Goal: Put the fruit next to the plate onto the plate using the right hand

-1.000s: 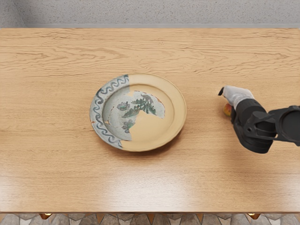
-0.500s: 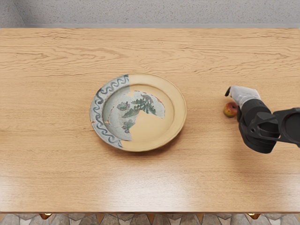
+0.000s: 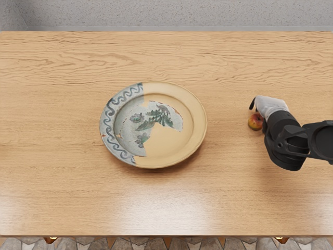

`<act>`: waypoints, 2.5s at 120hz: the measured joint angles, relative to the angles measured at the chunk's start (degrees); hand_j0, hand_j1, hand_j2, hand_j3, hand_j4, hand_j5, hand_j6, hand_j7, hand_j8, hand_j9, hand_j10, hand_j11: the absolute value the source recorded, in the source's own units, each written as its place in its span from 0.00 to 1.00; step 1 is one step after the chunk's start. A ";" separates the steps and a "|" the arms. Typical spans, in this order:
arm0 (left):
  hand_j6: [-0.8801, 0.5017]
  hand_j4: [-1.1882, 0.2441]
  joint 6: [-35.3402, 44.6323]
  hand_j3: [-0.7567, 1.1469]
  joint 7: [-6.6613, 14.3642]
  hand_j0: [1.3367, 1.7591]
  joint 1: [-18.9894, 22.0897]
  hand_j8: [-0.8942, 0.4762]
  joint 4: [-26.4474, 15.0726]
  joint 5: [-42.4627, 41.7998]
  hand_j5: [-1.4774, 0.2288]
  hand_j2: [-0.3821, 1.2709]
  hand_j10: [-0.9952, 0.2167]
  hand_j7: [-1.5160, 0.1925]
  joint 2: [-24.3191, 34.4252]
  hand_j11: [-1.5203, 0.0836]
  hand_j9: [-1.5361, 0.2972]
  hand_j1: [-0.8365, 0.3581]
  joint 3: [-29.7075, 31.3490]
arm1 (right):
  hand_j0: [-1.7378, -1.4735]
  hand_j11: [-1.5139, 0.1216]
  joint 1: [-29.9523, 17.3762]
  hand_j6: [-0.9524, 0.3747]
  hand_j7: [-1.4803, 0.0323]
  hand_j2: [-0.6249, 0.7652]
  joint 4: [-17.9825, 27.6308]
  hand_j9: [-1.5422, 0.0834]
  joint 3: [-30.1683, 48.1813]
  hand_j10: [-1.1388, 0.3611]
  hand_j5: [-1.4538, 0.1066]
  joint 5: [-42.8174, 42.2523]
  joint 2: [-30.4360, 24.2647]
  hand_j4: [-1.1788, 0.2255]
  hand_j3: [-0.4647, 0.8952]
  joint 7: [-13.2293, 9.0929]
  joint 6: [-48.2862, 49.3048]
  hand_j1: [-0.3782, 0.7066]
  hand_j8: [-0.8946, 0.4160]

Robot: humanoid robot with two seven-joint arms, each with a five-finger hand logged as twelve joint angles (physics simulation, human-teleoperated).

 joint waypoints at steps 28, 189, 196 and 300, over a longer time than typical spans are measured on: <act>0.63 0.82 0.00 0.40 0.01 0.76 0.00 0.64 0.00 0.00 0.86 0.23 0.81 0.88 0.00 0.94 0.83 0.98 0.01 | 0.31 0.56 -0.33 0.37 0.59 0.38 -0.02 0.58 0.07 0.45 0.55 -0.66 0.08 0.51 0.34 -0.04 0.02 0.52 0.33; 0.63 0.82 0.00 0.40 0.00 0.76 0.30 0.64 0.00 0.01 0.86 0.23 0.81 0.88 0.00 0.94 0.83 0.98 0.01 | 0.32 0.42 8.93 0.38 0.44 0.46 7.88 0.44 1.65 0.34 0.39 1.48 1.49 0.41 0.34 -0.05 0.03 0.60 0.29; 0.63 0.82 0.00 0.40 0.01 0.76 0.35 0.64 0.00 0.00 0.86 0.23 0.81 0.88 0.00 0.94 0.83 0.98 0.01 | 0.32 0.42 9.97 0.38 0.44 0.46 8.74 0.44 1.66 0.34 0.39 1.84 1.45 0.41 0.34 -0.05 0.03 0.59 0.29; 0.63 0.82 0.00 0.40 0.01 0.76 0.35 0.64 0.00 0.00 0.86 0.23 0.81 0.88 0.00 0.94 0.83 0.98 0.01 | 0.31 0.41 24.76 0.37 0.43 0.57 13.69 0.43 4.21 0.34 0.39 13.99 13.20 0.40 0.34 0.02 0.12 0.62 0.29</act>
